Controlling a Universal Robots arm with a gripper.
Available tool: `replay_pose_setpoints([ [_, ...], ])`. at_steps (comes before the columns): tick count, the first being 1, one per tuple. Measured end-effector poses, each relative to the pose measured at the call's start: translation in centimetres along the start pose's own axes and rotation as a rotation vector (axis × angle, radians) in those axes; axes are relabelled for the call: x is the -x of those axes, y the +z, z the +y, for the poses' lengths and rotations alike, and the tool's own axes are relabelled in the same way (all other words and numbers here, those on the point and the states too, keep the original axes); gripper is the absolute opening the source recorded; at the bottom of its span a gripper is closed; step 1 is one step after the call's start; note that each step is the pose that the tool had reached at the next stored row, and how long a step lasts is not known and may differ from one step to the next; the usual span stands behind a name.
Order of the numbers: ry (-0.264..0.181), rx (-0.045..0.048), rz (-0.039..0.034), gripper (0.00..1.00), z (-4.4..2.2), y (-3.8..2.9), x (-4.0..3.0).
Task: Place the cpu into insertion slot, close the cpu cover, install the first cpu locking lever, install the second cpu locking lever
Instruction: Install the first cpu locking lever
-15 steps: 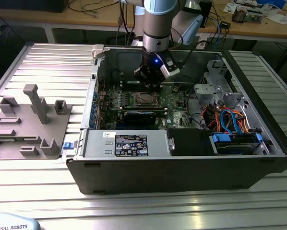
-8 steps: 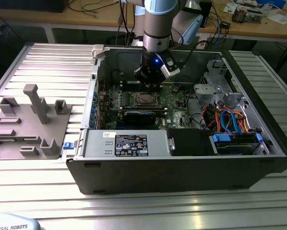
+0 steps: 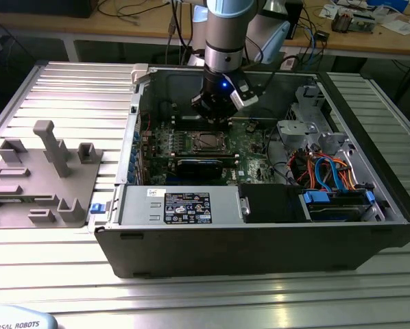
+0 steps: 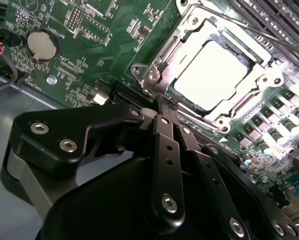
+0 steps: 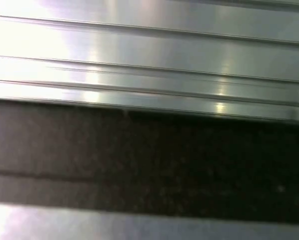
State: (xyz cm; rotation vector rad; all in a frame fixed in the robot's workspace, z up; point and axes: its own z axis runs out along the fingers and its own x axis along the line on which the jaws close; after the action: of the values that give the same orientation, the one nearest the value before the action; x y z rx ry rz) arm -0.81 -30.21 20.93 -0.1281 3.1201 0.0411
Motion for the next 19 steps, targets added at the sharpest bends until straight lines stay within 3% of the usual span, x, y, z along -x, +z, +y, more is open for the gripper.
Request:
replay_pose_setpoints([
  [4, 0.0, 0.0, 0.0, 0.11, -0.72, -0.02, -0.06],
  [19, 0.0, 0.0, -0.0001, 0.11, -1.87, -0.04, -0.15],
])
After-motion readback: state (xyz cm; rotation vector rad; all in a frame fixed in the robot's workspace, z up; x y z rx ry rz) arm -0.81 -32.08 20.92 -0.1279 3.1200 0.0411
